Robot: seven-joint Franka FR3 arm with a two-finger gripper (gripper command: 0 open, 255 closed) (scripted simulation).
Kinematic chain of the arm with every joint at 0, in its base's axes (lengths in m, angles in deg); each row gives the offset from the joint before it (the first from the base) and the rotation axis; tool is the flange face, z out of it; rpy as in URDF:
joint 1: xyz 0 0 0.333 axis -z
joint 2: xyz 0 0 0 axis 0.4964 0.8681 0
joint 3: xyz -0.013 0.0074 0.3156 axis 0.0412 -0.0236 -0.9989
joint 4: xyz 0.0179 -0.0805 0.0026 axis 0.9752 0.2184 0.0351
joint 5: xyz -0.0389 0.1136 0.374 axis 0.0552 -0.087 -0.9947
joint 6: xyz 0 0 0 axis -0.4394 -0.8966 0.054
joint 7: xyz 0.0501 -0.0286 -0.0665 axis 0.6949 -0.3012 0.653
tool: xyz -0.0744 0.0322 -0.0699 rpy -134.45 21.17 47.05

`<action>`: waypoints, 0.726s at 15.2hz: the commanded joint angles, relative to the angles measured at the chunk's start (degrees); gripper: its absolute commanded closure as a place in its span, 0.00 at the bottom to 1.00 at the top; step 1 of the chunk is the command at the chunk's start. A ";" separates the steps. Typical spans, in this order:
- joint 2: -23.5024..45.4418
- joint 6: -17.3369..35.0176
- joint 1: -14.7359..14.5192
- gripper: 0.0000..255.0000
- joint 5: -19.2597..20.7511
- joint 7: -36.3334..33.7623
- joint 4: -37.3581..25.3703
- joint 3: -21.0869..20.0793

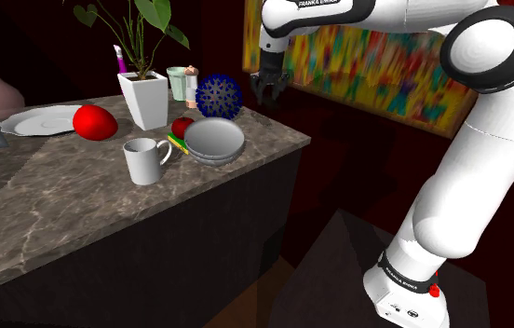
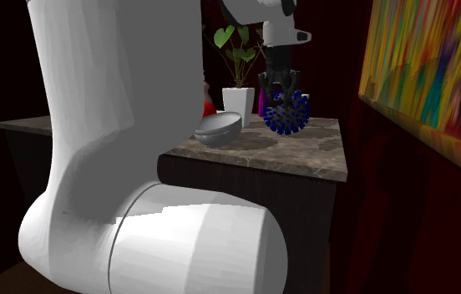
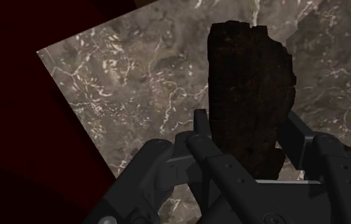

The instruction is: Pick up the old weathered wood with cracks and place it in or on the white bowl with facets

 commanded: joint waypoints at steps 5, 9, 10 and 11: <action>0.82 -4.91 -0.02 1.00 -0.14 0.23 -5.71 -0.02; 1.48 -5.76 -2.07 1.00 0.09 -3.74 -6.99 -1.97; 1.80 -5.99 -2.75 1.00 0.17 -5.05 -7.47 -2.60; 2.18 -6.25 -3.43 1.00 0.24 -6.36 -8.03 -3.24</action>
